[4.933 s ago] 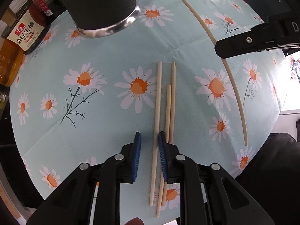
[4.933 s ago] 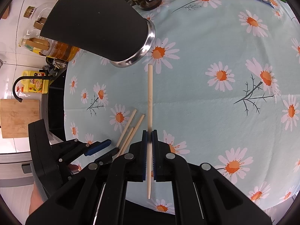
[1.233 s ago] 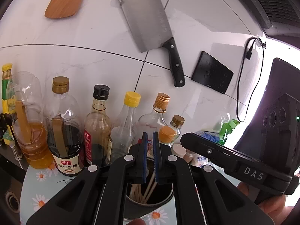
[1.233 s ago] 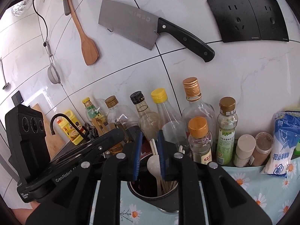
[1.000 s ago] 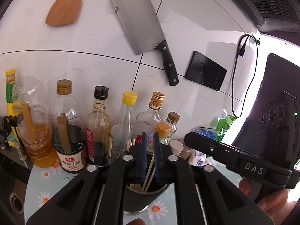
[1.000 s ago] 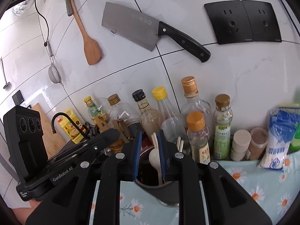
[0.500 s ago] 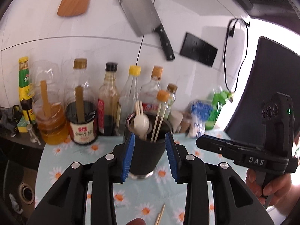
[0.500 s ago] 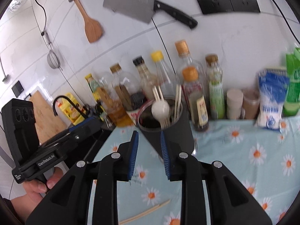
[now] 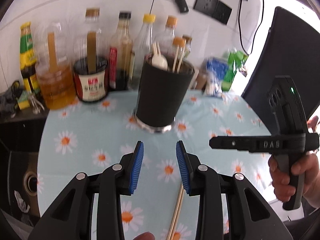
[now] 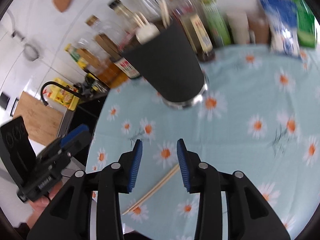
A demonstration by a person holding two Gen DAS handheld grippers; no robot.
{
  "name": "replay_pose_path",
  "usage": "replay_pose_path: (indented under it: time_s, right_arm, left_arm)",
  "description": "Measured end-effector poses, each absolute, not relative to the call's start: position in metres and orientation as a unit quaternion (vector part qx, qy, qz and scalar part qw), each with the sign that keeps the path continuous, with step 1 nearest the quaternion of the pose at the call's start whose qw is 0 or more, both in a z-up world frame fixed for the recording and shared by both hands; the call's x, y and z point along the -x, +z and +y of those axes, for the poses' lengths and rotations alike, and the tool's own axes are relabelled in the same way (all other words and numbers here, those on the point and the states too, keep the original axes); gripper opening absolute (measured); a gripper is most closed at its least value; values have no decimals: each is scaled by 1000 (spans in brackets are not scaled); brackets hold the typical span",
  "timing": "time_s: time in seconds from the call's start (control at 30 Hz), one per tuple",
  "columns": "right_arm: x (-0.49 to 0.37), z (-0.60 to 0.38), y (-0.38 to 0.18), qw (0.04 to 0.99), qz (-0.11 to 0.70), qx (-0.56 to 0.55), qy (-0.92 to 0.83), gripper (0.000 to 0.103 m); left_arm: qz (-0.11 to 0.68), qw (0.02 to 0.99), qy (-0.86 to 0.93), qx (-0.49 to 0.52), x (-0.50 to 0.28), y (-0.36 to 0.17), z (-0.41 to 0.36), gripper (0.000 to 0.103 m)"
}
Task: Organize utensils
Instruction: 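Move both tools back down toward the last chopsticks on the cloth, then lower the right tool and grasp one of the two loose chopsticks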
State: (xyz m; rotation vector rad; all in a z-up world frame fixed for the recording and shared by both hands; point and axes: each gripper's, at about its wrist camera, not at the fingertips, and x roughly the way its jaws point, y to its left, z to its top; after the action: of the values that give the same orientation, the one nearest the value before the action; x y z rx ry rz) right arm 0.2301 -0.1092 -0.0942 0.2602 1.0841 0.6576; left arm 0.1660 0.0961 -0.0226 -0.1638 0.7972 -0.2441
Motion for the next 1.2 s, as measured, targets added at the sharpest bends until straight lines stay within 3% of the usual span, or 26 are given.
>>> replay_pose_path:
  time_s: [0.5,0.83,1.03,1.2]
  right_arm:
    - [-223,-83,-170,698,658,-201,200,37]
    - [-223,-86,-182,683,678,-229,147,20]
    - [-223,-77,-182,680,688,-222,121,17]
    - [-225,-66,-181,681,699,-202,82,7]
  left_arm:
    - [464,875,-132,42,-140,-82,104,33]
    - [482,862,-154,36,-135,-97,113,33]
    - [478,861,-169,42,-138,-97,118,33]
    - [474,861,-181,46,-138,-99,121,33]
